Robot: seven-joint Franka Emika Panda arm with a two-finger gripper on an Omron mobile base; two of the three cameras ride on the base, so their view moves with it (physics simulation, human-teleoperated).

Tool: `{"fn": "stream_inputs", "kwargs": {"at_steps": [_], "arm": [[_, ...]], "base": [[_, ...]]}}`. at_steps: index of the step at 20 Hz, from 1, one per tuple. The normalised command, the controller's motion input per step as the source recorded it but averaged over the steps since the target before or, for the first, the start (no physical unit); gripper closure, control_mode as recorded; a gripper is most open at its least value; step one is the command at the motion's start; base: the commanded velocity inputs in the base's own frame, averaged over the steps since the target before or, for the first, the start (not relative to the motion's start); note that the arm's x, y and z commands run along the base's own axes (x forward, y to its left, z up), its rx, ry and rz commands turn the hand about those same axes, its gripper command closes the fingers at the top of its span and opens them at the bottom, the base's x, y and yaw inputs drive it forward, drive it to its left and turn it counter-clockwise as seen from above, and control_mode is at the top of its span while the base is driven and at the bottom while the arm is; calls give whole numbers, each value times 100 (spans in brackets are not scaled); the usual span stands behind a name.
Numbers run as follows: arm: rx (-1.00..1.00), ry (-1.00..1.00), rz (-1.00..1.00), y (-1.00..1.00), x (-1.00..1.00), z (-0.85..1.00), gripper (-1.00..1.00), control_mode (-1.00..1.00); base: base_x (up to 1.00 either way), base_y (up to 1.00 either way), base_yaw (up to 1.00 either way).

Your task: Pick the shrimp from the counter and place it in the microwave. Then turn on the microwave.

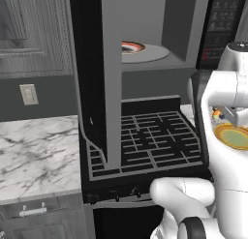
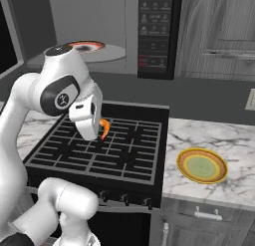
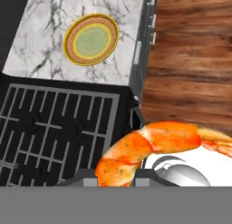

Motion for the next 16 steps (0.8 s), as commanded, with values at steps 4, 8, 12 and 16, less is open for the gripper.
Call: {"fn": "stream_inputs", "kwargs": {"at_steps": [4, 8, 12, 16], "arm": [[0, 1, 34, 56, -2, 25, 100, -100], [0, 0, 42, 52, 0, 22, 100, -100], [0, 0, 45, 49, 0, 21, 100, -100], [0, -4, 41, 44, 0, 29, 100, -100]], "base": [[0, 0, 0], [0, 0, 0], [0, 0, 0], [0, 0, 0]]}}
